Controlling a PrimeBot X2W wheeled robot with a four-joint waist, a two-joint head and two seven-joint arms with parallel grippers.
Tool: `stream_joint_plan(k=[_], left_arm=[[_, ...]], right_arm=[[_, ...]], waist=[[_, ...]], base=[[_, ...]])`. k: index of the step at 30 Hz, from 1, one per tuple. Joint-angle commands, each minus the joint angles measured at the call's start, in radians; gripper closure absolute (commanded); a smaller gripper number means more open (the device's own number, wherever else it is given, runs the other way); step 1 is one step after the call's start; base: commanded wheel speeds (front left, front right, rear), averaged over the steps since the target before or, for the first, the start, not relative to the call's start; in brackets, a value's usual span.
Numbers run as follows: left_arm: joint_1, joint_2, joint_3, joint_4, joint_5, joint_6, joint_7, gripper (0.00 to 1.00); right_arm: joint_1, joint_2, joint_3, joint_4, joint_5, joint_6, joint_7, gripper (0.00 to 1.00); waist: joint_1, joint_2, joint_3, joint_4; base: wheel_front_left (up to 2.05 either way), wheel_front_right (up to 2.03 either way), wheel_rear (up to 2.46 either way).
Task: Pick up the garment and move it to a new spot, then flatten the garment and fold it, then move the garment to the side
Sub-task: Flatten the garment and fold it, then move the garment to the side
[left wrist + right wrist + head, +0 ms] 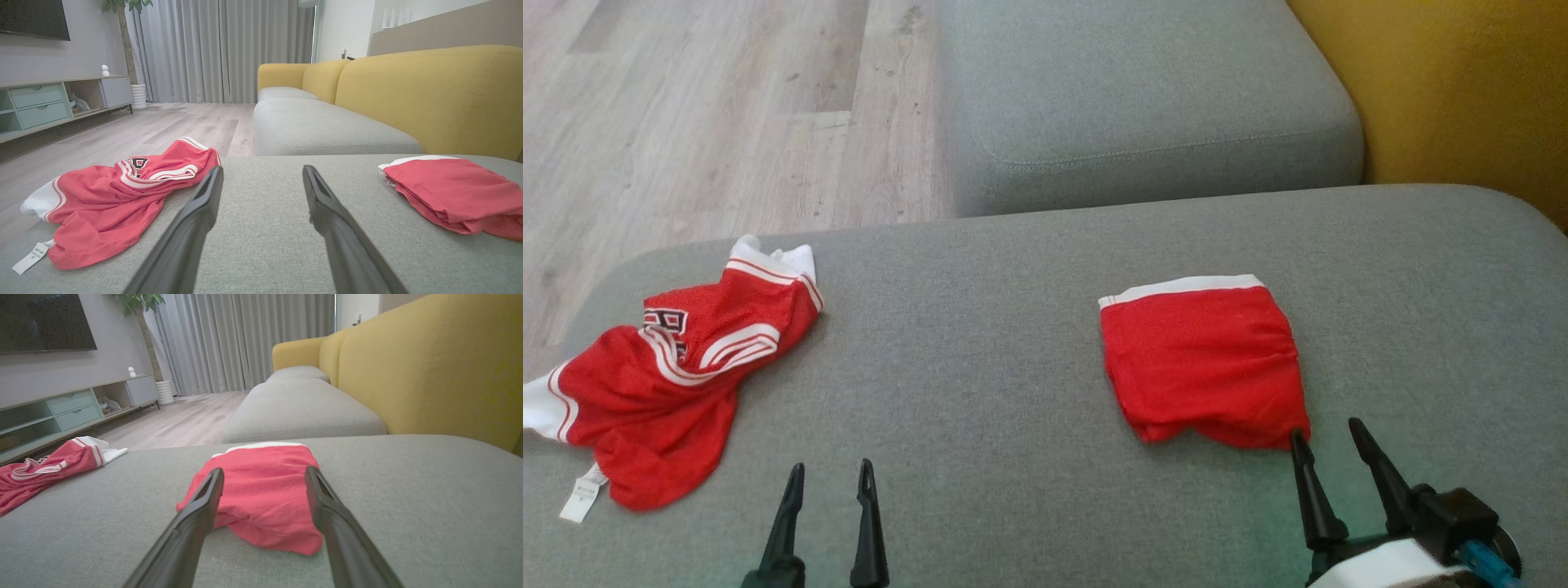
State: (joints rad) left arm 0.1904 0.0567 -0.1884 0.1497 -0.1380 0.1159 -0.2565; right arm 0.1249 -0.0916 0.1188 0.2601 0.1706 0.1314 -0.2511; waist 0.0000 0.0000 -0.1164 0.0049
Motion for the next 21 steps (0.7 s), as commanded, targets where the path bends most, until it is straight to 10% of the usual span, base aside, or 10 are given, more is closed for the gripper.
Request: stream_joint_plan(k=[1,21], left_arm=[[-0.037,-0.006,0.029,-0.032,0.012,0.008,-0.005,0.0],[-0.124,-0.006,-0.022,-0.048,0.02,-0.008,-0.005,0.0]], right_arm=[[-0.037,0.0,0.019,-0.022,0.008,-0.001,-0.011,0.0],[-0.361,0.001,-0.065,0.297,0.022,-0.001,0.011,0.0]], waist=[[0.0,0.0,0.004,-0.001],[0.0,0.0,0.189,-0.016]], base=[[0.0,0.0,0.0],[0.0,0.0,0.0]])
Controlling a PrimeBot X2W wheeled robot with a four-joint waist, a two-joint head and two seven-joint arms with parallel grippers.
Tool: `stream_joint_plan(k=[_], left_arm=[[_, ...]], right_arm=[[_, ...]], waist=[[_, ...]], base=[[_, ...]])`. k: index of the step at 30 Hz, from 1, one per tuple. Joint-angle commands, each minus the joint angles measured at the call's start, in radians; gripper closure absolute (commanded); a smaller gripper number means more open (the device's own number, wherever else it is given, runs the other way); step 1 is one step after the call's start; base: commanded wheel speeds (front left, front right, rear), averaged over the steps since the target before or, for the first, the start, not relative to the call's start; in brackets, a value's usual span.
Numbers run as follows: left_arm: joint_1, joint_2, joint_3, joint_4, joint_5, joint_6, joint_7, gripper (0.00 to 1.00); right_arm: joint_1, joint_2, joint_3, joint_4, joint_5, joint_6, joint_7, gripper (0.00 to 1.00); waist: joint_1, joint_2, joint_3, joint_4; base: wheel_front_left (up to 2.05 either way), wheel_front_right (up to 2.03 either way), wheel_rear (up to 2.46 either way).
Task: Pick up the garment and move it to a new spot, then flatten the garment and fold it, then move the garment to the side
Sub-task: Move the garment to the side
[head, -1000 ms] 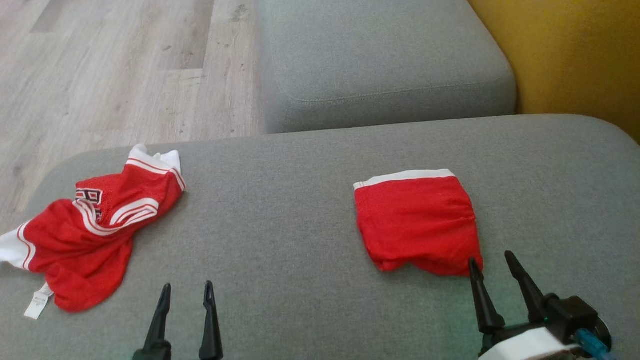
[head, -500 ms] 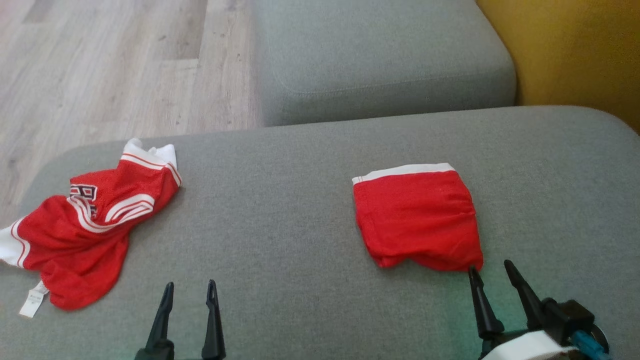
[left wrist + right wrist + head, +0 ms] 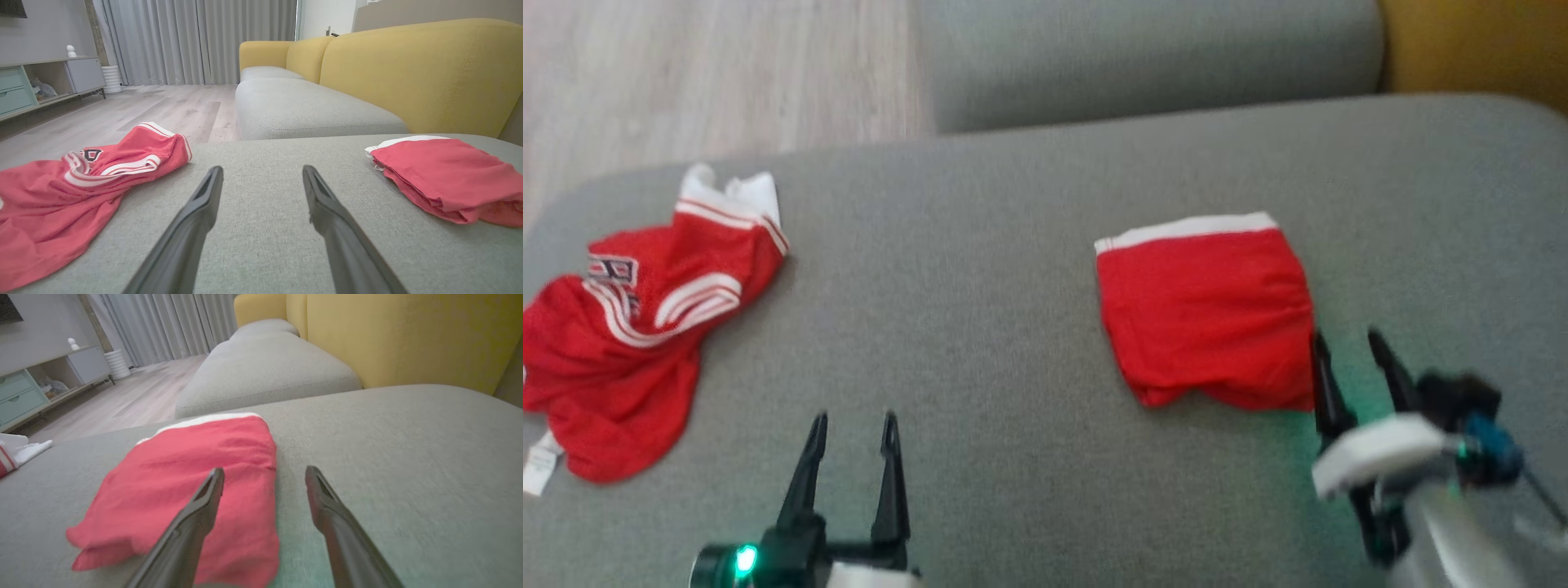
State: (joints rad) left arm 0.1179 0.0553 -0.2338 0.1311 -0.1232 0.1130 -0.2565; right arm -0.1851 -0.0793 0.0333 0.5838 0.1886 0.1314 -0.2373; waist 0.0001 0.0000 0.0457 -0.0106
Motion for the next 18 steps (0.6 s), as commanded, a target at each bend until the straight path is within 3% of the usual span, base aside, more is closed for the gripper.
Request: stream_joint_plan(k=[1,8,9,10,11,12,18], left_arm=[[-0.061,-0.005,0.019,-0.029,0.005,-0.005,-0.005,0.0],[-0.113,-0.005,-0.009,-0.015,0.013,-0.011,-0.005,0.0],[-0.119,-0.005,-0.011,-0.013,0.015,-0.011,-0.005,0.0],[-0.124,-0.005,-0.013,-0.012,0.015,-0.011,-0.005,0.0],[-0.129,-0.005,-0.015,-0.01,0.015,-0.011,-0.005,0.0],[-0.133,-0.005,-0.015,-0.01,0.015,-0.009,-0.005,0.0],[-0.143,-0.005,-0.013,-0.017,0.008,-0.006,-0.005,0.0]], right_arm=[[-0.082,-0.018,0.019,0.003,0.003,-0.001,0.004,0.0],[-0.233,-0.037,0.051,0.209,0.053,-0.001,0.101,0.0],[-0.245,-0.036,0.062,0.234,0.068,-0.001,0.115,0.16],[-0.256,-0.033,0.073,0.253,0.092,-0.001,0.127,0.6],[-0.264,-0.03,0.09,0.263,0.119,-0.001,0.133,0.91],[-0.27,-0.028,0.105,0.266,0.152,-0.001,0.135,1.0],[-0.291,-0.09,0.169,0.248,0.256,-0.001,0.112,1.0]], waist=[[-0.0001,0.0,0.037,0.001],[-0.0001,0.0,0.091,0.006],[-0.0001,0.0,0.095,0.007],[-0.0001,0.0,0.098,0.007],[-0.0001,0.0,0.1,0.007],[-0.0001,0.0,0.103,0.006],[-0.0001,0.0,0.128,-0.024]], base=[[0.0,0.0,0.0],[0.0,0.0,0.0],[0.0,0.0,0.0],[0.0,0.0,0.0],[0.0,0.0,0.0],[0.0,0.0,0.0],[0.0,0.0,0.0]])
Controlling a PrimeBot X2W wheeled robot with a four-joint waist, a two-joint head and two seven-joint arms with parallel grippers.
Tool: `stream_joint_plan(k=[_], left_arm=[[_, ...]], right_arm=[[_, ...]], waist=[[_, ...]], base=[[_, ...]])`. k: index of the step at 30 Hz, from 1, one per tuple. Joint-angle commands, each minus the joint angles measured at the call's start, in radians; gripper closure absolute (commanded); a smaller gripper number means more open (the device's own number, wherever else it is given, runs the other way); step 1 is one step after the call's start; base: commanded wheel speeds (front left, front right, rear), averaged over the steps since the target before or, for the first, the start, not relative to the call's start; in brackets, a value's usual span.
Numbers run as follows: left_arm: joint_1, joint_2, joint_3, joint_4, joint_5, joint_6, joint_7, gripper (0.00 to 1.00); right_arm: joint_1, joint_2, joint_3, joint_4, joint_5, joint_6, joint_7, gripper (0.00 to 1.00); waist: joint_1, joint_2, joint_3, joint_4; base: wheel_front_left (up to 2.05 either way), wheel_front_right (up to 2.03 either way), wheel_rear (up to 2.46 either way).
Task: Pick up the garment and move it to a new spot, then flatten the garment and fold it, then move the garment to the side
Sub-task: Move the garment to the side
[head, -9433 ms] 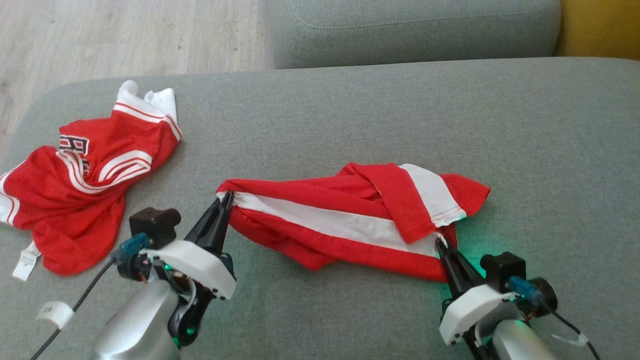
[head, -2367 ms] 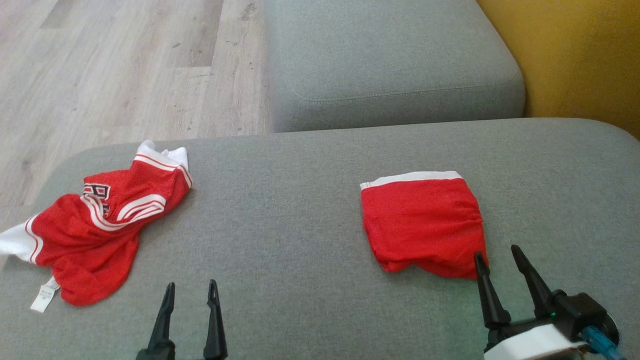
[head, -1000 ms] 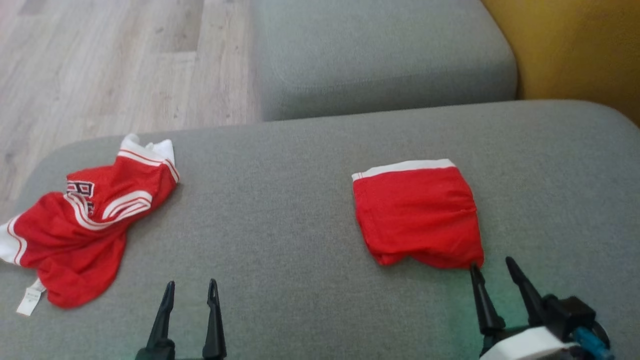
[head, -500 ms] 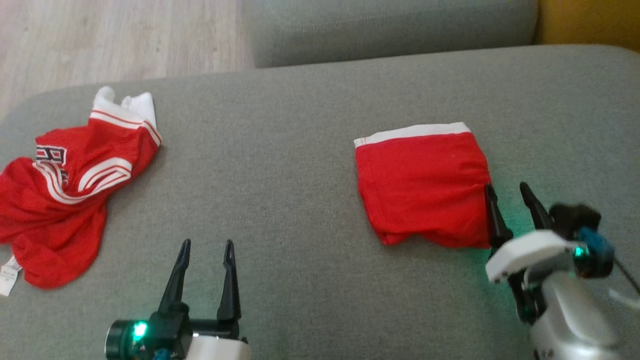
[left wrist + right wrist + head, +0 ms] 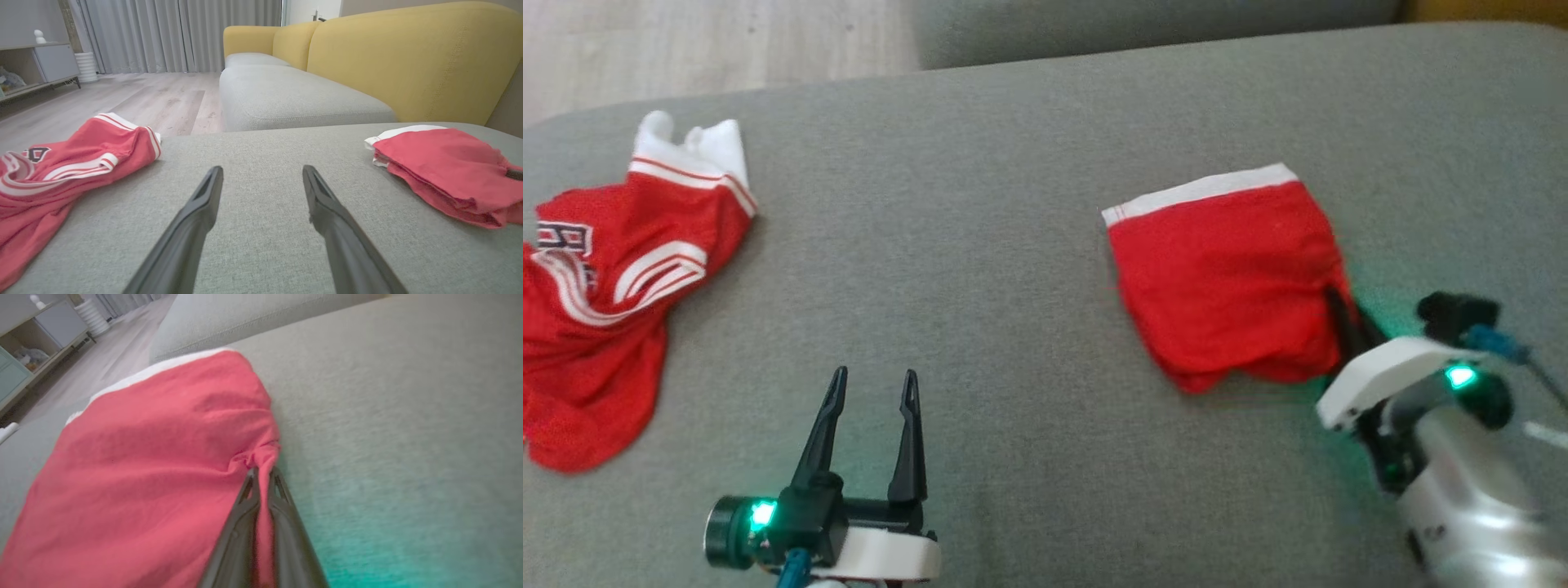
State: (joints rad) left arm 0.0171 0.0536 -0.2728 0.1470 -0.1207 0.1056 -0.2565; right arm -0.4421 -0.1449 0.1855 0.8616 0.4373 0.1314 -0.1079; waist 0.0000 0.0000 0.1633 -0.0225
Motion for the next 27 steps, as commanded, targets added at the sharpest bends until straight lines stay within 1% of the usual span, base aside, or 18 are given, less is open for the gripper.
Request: stream_joint_plan(k=[1,5,8,11,16,21,22,23,24,25,27], left_arm=[[-0.043,-0.003,0.026,-0.035,0.005,0.002,-0.005,0.0],[-0.062,-0.003,0.022,-0.041,0.01,-0.003,-0.005,0.0],[-0.091,-0.003,0.022,-0.045,0.021,-0.011,-0.005,0.0],[-0.127,-0.003,0.023,-0.047,0.038,-0.022,-0.005,0.0],[-0.191,0.001,0.018,-0.04,0.064,-0.047,-0.005,0.0],[-0.232,0.003,0.022,-0.029,0.075,-0.058,-0.005,0.0],[-0.236,0.003,0.023,-0.027,0.076,-0.059,-0.005,0.0],[-0.239,0.003,0.023,-0.024,0.077,-0.061,-0.005,0.0],[-0.242,0.003,0.023,-0.02,0.077,-0.063,-0.005,0.0],[-0.242,0.002,0.023,-0.013,0.076,-0.065,-0.005,0.0],[-0.236,0.002,0.024,-0.008,0.073,-0.063,-0.005,0.0]], right_arm=[[-0.039,-0.043,0.027,-0.036,0.019,-0.001,-0.019,1.0],[-0.076,-0.143,0.042,-0.044,0.039,-0.001,-0.023,1.0],[-0.121,-0.219,0.023,-0.04,0.041,-0.001,-0.033,1.0],[-0.172,-0.277,-0.012,-0.027,0.045,-0.001,-0.04,1.0],[-0.243,-0.353,-0.088,0.029,0.044,-0.001,-0.06,1.0],[-0.297,-0.384,-0.186,0.11,0.006,-0.001,-0.103,1.0],[-0.306,-0.386,-0.208,0.125,-0.011,-0.001,-0.116,0.85],[-0.313,-0.386,-0.227,0.138,-0.032,-0.001,-0.127,0.0],[-0.319,-0.382,-0.246,0.146,-0.053,-0.001,-0.137,0.0],[-0.327,-0.371,-0.282,0.144,-0.102,-0.001,-0.149,0.0],[-0.326,-0.356,-0.327,0.107,-0.161,-0.001,-0.153,0.0]], waist=[[0.0,0.0,0.019,-0.023],[0.0,0.0,0.065,-0.062],[0.0,0.0,0.114,-0.092],[0.0,0.0,0.168,-0.118],[0.0,0.0,0.24,-0.138],[0.0,0.0,0.265,-0.147],[0.0,0.0,0.266,-0.147],[0.0,0.0,0.265,-0.146],[0.0,0.0,0.261,-0.145],[0.0,0.0,0.247,-0.143],[0.0,0.0,0.227,-0.14]], base=[[0.0,0.0,0.0],[0.0,0.0,0.0],[0.0,0.0,0.0],[0.0,0.0,0.0],[0.0,0.0,0.0],[0.0,0.0,0.0],[0.0,0.0,0.0],[0.0,0.0,0.0],[0.0,0.0,0.0],[0.0,0.0,0.0],[0.0,0.0,0.0]])
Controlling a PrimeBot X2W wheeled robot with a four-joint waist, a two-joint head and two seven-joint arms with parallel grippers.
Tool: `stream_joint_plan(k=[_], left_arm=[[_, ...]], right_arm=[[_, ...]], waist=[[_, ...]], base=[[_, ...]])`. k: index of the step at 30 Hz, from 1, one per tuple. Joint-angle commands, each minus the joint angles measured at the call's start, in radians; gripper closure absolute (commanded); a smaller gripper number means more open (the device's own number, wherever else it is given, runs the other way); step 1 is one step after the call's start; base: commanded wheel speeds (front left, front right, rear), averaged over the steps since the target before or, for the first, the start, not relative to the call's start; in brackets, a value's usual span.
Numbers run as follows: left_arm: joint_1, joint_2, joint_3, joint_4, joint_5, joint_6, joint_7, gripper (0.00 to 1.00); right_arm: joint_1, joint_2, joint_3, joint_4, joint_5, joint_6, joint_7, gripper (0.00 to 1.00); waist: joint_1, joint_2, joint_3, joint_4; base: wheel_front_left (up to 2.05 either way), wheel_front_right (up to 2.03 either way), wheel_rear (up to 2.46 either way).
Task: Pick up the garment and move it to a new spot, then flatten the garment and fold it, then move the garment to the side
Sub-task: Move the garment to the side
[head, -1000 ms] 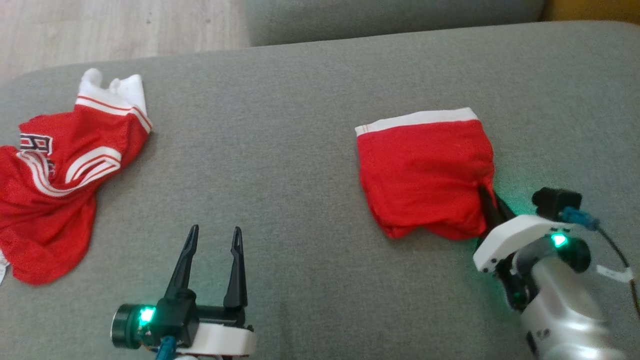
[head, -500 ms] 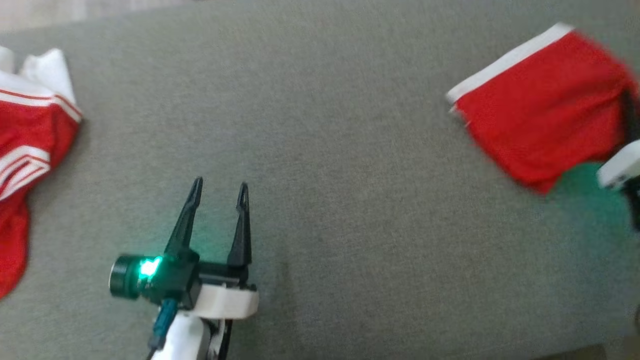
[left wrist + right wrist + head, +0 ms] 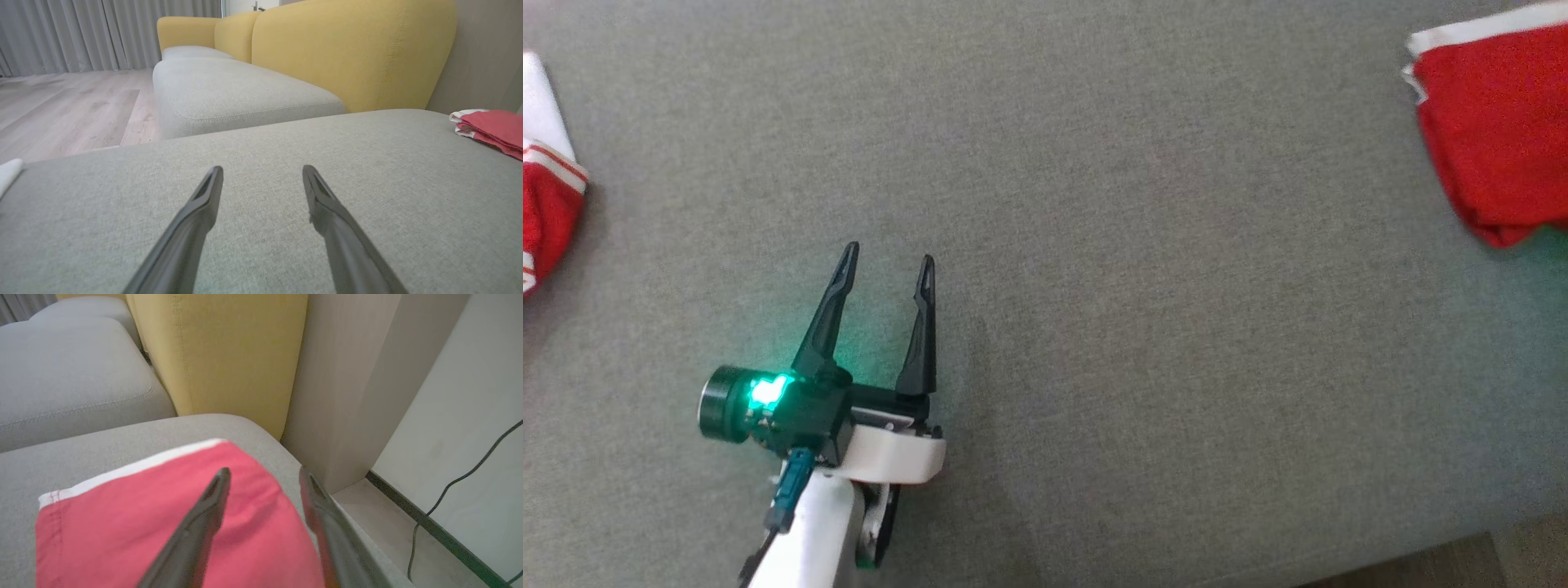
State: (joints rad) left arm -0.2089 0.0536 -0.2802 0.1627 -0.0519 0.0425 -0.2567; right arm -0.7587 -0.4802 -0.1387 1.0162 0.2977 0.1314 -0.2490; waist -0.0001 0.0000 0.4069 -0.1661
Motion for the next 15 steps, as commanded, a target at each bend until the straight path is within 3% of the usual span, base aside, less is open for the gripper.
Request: stream_joint_plan(k=[1,6,15], left_arm=[[-0.005,0.002,0.031,-0.022,0.002,0.001,-0.005,0.0],[0.032,0.0,0.033,-0.014,-0.016,0.011,-0.005,0.0],[0.137,-0.003,0.053,0.009,-0.092,0.053,-0.005,0.0]], right_arm=[[0.0,-0.005,-0.025,-0.085,-0.055,-0.001,-0.012,0.0],[0.103,0.13,-0.066,-0.269,-0.167,-0.001,-0.012,0.0],[0.339,0.268,0.157,-0.448,-0.111,-0.001,-0.013,0.0]], waist=[[0.0001,0.0,-0.03,0.006],[0.0001,0.0,-0.116,0.023],[0.0001,0.0,-0.292,0.065]], base=[[0.0,0.0,0.0],[0.0,0.0,0.0],[0.0,0.0,0.0]])
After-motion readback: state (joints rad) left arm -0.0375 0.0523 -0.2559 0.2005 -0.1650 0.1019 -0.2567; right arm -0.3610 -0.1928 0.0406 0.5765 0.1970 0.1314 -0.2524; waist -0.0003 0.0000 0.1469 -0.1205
